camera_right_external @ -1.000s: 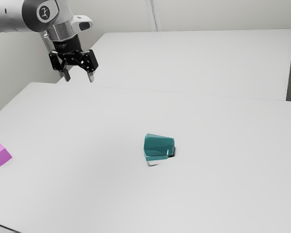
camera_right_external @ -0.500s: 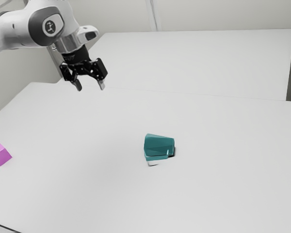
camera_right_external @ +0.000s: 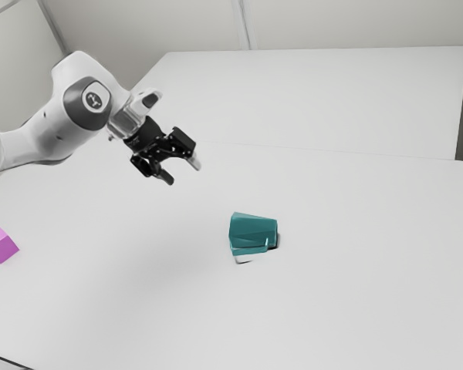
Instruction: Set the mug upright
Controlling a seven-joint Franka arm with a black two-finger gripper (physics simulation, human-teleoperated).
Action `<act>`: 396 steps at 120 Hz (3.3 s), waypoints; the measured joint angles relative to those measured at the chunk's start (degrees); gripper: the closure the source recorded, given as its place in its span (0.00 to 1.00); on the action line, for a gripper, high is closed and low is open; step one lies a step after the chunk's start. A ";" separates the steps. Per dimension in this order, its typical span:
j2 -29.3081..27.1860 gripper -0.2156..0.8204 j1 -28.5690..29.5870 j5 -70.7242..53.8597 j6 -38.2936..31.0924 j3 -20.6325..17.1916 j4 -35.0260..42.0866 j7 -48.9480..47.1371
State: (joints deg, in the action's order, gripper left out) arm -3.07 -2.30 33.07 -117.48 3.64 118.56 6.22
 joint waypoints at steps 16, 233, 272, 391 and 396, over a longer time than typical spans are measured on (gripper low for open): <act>0.27 0.23 0.38 9.25 -3.88 0.44 4.03 6.03; 10.55 0.23 -4.00 56.69 -7.25 1.34 16.33 67.80; 11.75 0.23 -5.85 57.91 -7.38 1.37 16.29 69.00; 12.60 0.88 -8.26 59.38 -7.47 1.65 14.60 70.40; 12.58 0.90 -8.35 59.36 -7.49 1.69 14.61 70.43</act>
State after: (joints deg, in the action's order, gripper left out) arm 9.51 -10.65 92.43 -124.97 5.33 133.17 76.65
